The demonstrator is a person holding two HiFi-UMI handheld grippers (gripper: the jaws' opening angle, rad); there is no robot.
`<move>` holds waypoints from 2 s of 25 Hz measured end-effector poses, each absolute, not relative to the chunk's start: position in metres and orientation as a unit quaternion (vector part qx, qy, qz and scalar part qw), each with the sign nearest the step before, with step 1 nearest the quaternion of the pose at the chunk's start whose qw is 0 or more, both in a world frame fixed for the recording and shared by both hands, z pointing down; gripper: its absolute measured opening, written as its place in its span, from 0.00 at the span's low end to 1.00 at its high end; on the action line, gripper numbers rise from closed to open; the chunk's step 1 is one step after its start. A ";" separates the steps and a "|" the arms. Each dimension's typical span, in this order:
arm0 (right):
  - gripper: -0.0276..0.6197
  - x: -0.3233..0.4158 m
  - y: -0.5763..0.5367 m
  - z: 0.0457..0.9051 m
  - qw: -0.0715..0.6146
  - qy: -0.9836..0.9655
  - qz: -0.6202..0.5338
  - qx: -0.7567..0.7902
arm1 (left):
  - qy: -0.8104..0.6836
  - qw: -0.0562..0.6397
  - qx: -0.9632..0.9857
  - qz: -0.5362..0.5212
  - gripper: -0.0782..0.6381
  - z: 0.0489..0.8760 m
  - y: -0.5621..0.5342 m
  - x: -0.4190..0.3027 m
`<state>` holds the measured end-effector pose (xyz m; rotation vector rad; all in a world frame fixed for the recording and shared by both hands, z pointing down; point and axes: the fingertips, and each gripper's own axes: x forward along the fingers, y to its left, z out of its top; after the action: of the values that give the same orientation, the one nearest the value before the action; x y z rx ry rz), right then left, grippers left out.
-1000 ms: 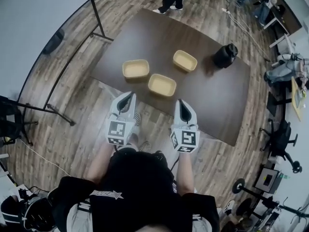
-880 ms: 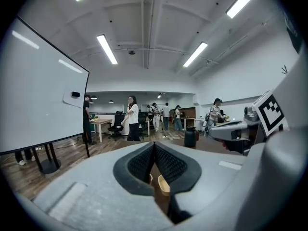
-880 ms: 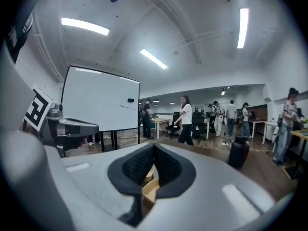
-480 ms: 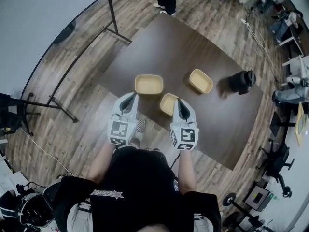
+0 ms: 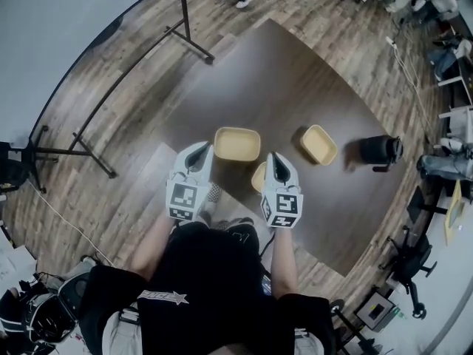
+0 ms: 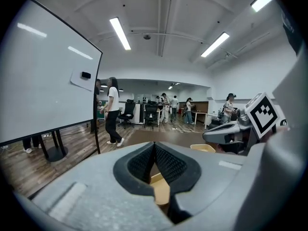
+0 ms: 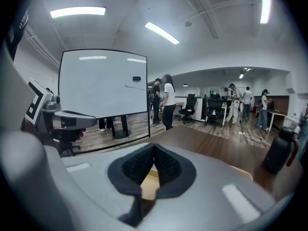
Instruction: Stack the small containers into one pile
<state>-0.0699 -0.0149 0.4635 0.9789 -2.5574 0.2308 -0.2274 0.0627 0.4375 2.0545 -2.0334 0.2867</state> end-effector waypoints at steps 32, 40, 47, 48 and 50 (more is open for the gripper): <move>0.26 -0.082 -0.052 0.659 0.433 -0.827 0.251 0.256 | -0.719 0.259 0.628 0.150 0.12 0.571 0.049 -0.253; 0.23 -0.086 -0.050 0.664 0.441 -0.824 0.252 0.252 | -0.704 0.284 0.629 0.168 0.12 0.597 0.050 -0.249; 0.09 -0.083 -0.052 0.665 0.443 -0.821 0.251 0.260 | -0.707 0.279 0.629 0.164 0.12 0.596 0.051 -0.248; 0.08 -0.083 -0.052 0.665 0.442 -0.820 0.251 0.262 | -0.708 0.279 0.628 0.164 0.12 0.596 0.052 -0.249; 0.08 -0.083 -0.051 0.665 0.439 -0.819 0.255 0.266 | -0.710 0.277 0.627 0.163 0.12 0.594 0.054 -0.251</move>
<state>-0.0830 -0.0513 0.6652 0.6605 -2.0360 0.6328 -0.2506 0.0545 0.5944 1.6827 -1.9061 0.4375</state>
